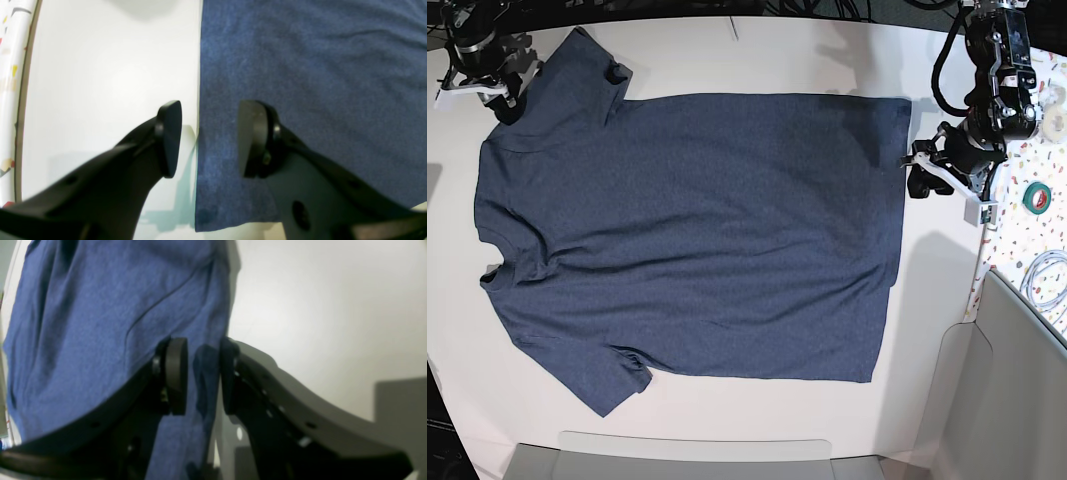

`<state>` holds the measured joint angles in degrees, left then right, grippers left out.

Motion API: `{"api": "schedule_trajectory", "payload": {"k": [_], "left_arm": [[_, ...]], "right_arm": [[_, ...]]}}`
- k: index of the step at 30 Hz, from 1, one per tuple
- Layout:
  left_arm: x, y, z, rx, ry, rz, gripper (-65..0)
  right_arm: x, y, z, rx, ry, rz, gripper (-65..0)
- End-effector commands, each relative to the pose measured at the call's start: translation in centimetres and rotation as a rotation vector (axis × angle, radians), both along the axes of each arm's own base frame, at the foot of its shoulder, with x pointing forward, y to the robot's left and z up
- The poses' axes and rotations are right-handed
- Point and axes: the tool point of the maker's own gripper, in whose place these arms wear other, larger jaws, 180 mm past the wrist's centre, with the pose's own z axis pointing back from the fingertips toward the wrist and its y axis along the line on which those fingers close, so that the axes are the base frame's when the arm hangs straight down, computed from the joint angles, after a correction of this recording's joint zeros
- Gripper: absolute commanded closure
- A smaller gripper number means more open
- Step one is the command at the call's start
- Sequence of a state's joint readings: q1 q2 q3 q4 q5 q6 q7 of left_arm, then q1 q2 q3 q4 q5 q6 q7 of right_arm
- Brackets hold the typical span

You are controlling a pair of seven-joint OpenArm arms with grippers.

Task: Layout the t-shirt on the table in an organized manner, then fold the t-shirt properly
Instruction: 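Grasp the shirt's shoulder corners with both grippers and pull them apart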

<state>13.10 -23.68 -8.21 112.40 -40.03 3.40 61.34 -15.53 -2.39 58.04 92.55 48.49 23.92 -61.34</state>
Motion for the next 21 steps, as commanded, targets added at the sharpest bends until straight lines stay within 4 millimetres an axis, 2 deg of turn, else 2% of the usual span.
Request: {"api": "schedule_trajectory", "payload": {"k": [1, 4, 11, 12, 15, 21], "left_arm": [[0.6, 0.2, 1.1, 0.011, -0.041, -0.004, -27.1], [0.6, 0.2, 1.0, 0.011, -0.039, -0.004, -27.1], [0.6, 0.3, 1.0, 0.011, -0.039, -0.001, -27.1], [0.6, 0.4, 1.0, 0.012, -0.040, 0.000, -27.1], [0.6, 0.5, 1.1, 0.012, -0.041, 0.003, -27.1], [-1.6, 3.8, 0.6, -0.037, -0.036, 0.176, -27.1]], "right_arm": [[-3.5, 1.7, -3.1, 0.044, 0.206, 0.058, -17.5], [-3.6, 2.2, -3.4, 0.051, 0.215, 0.072, -17.5], [-2.5, 3.8, -3.6, 0.066, 0.211, 0.130, -16.8], [-2.5, 3.9, -3.6, 0.066, 0.211, 0.133, -15.1], [-2.0, 4.5, -3.8, 0.067, 0.214, 0.166, 0.0], [-1.9, 5.2, -3.9, 0.071, 0.220, 0.193, 0.0]]}}
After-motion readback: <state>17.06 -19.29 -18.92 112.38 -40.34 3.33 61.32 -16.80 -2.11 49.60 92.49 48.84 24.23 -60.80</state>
